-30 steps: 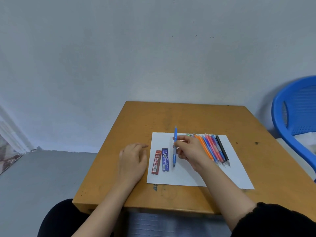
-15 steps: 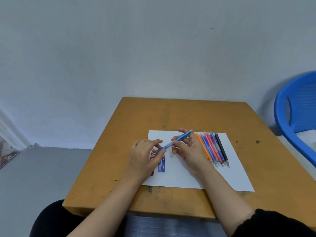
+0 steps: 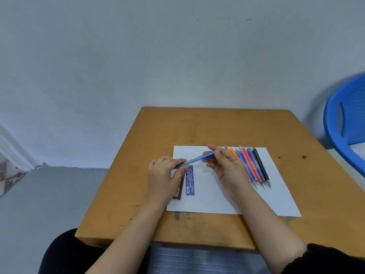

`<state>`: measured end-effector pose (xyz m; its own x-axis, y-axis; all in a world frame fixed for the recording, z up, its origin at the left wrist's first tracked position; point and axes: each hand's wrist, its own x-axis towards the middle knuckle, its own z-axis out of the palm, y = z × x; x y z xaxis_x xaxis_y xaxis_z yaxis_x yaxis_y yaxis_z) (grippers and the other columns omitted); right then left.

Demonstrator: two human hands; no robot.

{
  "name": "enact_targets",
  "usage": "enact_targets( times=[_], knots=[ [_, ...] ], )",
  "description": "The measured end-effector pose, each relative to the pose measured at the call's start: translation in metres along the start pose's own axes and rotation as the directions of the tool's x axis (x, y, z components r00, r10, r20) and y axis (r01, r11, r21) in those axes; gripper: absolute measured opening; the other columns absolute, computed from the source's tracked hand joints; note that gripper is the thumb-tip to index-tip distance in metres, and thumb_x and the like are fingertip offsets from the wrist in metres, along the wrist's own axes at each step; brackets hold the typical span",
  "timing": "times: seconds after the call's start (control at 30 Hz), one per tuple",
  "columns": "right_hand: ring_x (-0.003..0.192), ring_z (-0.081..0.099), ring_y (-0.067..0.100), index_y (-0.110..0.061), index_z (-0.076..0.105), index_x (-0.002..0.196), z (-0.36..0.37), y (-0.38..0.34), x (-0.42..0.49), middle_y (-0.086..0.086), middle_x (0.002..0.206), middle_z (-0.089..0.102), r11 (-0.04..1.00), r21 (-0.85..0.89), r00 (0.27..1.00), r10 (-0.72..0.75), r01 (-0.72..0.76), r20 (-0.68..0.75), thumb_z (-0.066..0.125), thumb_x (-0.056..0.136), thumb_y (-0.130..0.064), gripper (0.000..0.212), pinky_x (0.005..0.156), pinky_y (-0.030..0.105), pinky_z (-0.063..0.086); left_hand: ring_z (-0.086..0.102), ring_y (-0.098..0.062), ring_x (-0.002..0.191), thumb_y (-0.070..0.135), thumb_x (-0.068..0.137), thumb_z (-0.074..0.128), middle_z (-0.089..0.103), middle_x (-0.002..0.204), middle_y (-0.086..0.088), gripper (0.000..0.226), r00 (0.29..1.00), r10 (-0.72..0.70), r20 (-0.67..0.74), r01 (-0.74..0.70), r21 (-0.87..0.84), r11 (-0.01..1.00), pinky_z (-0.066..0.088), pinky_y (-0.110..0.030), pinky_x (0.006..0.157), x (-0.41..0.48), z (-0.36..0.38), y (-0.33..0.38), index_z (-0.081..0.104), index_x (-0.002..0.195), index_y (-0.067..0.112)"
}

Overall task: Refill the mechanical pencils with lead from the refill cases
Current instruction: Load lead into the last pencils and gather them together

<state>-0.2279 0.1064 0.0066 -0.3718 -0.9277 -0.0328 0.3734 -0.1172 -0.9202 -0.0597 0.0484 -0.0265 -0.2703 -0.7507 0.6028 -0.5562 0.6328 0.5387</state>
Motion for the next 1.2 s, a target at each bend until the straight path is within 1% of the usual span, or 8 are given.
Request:
enact_targets(
  times=[0.33, 0.4, 0.47, 0.53, 0.6, 0.7, 0.87, 1.2],
  knots=[
    [0.078, 0.067, 0.020, -0.006, 0.068, 0.100, -0.001, -0.002, 0.000, 0.011, 0.087, 0.070, 0.995, 0.094, 0.996, -0.021, 0.030, -0.091, 0.048, 0.096, -0.012, 0.021, 0.069, 0.022, 0.055, 0.061, -0.014, 0.087, 0.028, 0.084, 0.066, 0.072, 0.088, 0.008, 0.019, 0.999, -0.053, -0.009, 0.053, -0.013, 0.999, 0.033, -0.032, 0.082, 0.000, -0.002, 0.000, 0.076, 0.096, 0.017],
    [0.078, 0.062, 0.017, -0.009, 0.070, 0.097, -0.004, 0.000, 0.002, 0.008, 0.086, 0.066, 0.998, 0.034, 0.987, -0.050, 0.055, -0.150, 0.051, 0.096, -0.012, 0.019, 0.071, 0.023, 0.053, 0.061, -0.014, 0.084, 0.029, 0.084, 0.065, 0.070, 0.084, 0.011, 0.021, 0.995, -0.093, -0.027, 0.092, -0.033, 0.995, 0.039, -0.036, 0.081, 0.001, -0.004, 0.002, 0.076, 0.096, 0.017],
    [0.075, 0.055, 0.013, -0.015, 0.073, 0.095, -0.009, 0.003, 0.005, 0.006, 0.079, 0.061, 0.982, -0.159, 0.970, -0.132, 0.101, -0.202, 0.057, 0.094, -0.016, 0.016, 0.075, 0.022, 0.049, 0.058, -0.013, 0.080, 0.021, 0.084, 0.070, 0.061, 0.078, 0.023, 0.015, 0.988, -0.148, -0.043, 0.144, -0.084, 0.986, 0.047, -0.046, 0.080, 0.002, -0.006, 0.004, 0.076, 0.097, 0.016],
    [0.070, 0.054, 0.005, -0.016, 0.074, 0.097, -0.013, 0.006, 0.006, 0.000, 0.074, 0.059, 0.901, -0.405, 0.948, -0.249, 0.153, -0.196, 0.061, 0.092, -0.017, 0.014, 0.073, 0.013, 0.045, 0.057, -0.012, 0.081, 0.015, 0.084, 0.072, 0.052, 0.077, 0.031, 0.014, 0.978, -0.203, -0.044, 0.196, -0.130, 0.972, 0.048, -0.052, 0.080, 0.003, -0.008, 0.006, 0.076, 0.097, 0.015],
    [0.076, 0.058, -0.004, -0.019, 0.072, 0.100, -0.013, 0.006, 0.005, -0.007, 0.083, 0.064, 0.785, -0.586, 0.926, -0.348, 0.203, -0.145, 0.063, 0.090, -0.015, 0.014, 0.071, 0.006, 0.043, 0.057, -0.012, 0.082, 0.014, 0.084, 0.072, 0.050, 0.078, 0.031, 0.014, 0.974, -0.226, -0.031, 0.219, -0.150, 0.964, 0.048, -0.053, 0.082, 0.004, -0.009, 0.007, 0.076, 0.098, 0.015],
    [0.081, 0.058, -0.008, -0.020, 0.070, 0.106, -0.010, 0.006, 0.002, -0.013, 0.088, 0.063, 0.662, -0.708, 0.913, -0.403, 0.248, -0.057, 0.064, 0.089, -0.011, 0.021, 0.070, 0.003, 0.042, 0.057, -0.011, 0.083, 0.015, 0.085, 0.071, 0.051, 0.078, 0.030, 0.014, 0.969, -0.248, -0.013, 0.243, -0.169, 0.955, 0.047, -0.053, 0.084, 0.003, -0.009, 0.008, 0.075, 0.098, 0.017],
    [0.080, 0.058, 0.002, -0.014, 0.073, 0.103, -0.008, 0.010, 0.001, -0.003, 0.095, 0.068, 0.468, -0.845, 0.931, -0.353, 0.258, 0.088, 0.066, 0.087, -0.010, 0.018, 0.070, 0.003, 0.041, 0.055, -0.003, 0.083, 0.018, 0.086, 0.071, 0.053, 0.080, 0.029, 0.015, 0.948, -0.320, -0.001, 0.312, -0.214, 0.926, 0.048, -0.048, 0.087, 0.004, -0.009, 0.007, 0.074, 0.100, 0.020],
    [0.075, 0.050, 0.002, -0.014, 0.075, 0.096, -0.004, 0.010, 0.002, -0.003, 0.098, 0.060, 0.407, -0.897, 0.976, -0.194, 0.172, 0.099, 0.070, 0.084, -0.011, 0.013, 0.062, 0.008, 0.037, 0.053, 0.005, 0.084, 0.022, 0.087, 0.069, 0.052, 0.085, 0.029, 0.018, 0.933, -0.359, 0.026, 0.357, -0.201, 0.912, 0.052, -0.036, 0.083, 0.004, -0.008, 0.003, 0.073, 0.105, 0.022]
  ],
)
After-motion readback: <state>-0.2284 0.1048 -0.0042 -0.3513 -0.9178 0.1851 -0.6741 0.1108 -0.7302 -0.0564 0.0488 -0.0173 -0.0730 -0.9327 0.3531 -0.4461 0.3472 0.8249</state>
